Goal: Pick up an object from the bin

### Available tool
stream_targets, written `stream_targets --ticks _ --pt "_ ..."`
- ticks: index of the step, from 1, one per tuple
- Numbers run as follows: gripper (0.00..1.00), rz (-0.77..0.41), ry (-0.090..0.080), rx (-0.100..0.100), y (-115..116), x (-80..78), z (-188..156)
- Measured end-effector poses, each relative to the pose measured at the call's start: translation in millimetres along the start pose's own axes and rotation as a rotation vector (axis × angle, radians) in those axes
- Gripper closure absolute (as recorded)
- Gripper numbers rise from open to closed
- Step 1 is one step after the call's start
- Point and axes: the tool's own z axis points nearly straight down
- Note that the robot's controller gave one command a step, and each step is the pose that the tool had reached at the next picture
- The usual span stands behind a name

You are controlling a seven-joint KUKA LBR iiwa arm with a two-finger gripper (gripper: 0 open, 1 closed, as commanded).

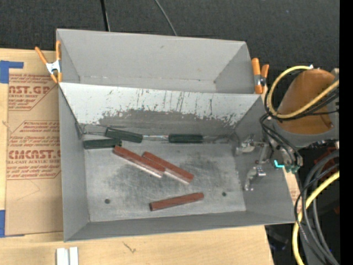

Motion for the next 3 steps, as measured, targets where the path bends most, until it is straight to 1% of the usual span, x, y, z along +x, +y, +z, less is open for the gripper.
stream_targets --ticks 1,2,3 --pt "0.00 -0.001 -0.007 0.001 0.4 -2.1 -3.5" --pt "0.00 -0.078 -0.009 0.003 38.1 -22.9 17.8" --pt "0.00 -0.062 -0.008 -0.001 56.6 -2.0 28.5"
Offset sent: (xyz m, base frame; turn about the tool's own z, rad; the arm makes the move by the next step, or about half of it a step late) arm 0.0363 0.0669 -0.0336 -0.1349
